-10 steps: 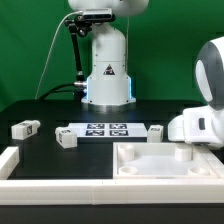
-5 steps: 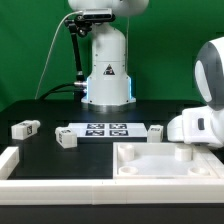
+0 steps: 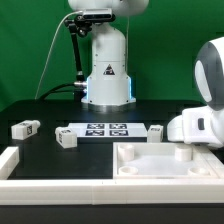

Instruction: Assemble one leg

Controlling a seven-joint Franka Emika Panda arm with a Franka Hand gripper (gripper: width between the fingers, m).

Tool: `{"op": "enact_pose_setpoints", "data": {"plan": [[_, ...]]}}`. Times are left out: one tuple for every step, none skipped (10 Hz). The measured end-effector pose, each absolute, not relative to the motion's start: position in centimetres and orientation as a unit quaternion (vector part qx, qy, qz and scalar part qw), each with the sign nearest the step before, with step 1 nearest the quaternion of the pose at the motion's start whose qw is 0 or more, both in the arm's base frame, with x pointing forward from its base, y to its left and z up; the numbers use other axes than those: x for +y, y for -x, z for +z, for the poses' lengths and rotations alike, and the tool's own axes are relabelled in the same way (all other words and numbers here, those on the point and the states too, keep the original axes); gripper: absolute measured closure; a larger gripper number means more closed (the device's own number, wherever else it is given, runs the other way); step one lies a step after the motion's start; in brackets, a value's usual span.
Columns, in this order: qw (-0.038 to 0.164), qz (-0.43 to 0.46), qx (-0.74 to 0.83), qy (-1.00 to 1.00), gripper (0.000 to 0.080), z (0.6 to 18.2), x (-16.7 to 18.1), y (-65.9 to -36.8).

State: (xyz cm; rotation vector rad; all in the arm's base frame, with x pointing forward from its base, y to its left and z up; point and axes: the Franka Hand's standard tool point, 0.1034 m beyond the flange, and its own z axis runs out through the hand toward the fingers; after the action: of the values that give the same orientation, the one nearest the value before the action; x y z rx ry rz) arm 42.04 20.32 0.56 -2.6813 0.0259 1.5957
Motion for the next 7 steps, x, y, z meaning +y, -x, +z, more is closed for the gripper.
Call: {"op": "enact_pose_setpoints", "data": {"plan": [[0.010, 0.516, 0.008, 0.856, 0.0511, 1.0, 20.2, -42.1], [0.009, 0.528, 0.007, 0.849, 0.0511, 2.7, 19.6, -42.7], [0.009, 0.533, 0.007, 0.846, 0.0511, 4.6, 19.1, -43.5], [0.009, 0.544, 0.005, 0.839, 0.0511, 6.3, 18.5, -44.0], [0.010, 0.555, 0.006, 0.832, 0.0511, 7.9, 17.7, -44.8], [0.011, 0.561, 0.008, 0.827, 0.0511, 8.8, 17.0, -45.5], [0.013, 0.552, 0.010, 0.833, 0.0511, 8.2, 17.2, -45.7]]}}
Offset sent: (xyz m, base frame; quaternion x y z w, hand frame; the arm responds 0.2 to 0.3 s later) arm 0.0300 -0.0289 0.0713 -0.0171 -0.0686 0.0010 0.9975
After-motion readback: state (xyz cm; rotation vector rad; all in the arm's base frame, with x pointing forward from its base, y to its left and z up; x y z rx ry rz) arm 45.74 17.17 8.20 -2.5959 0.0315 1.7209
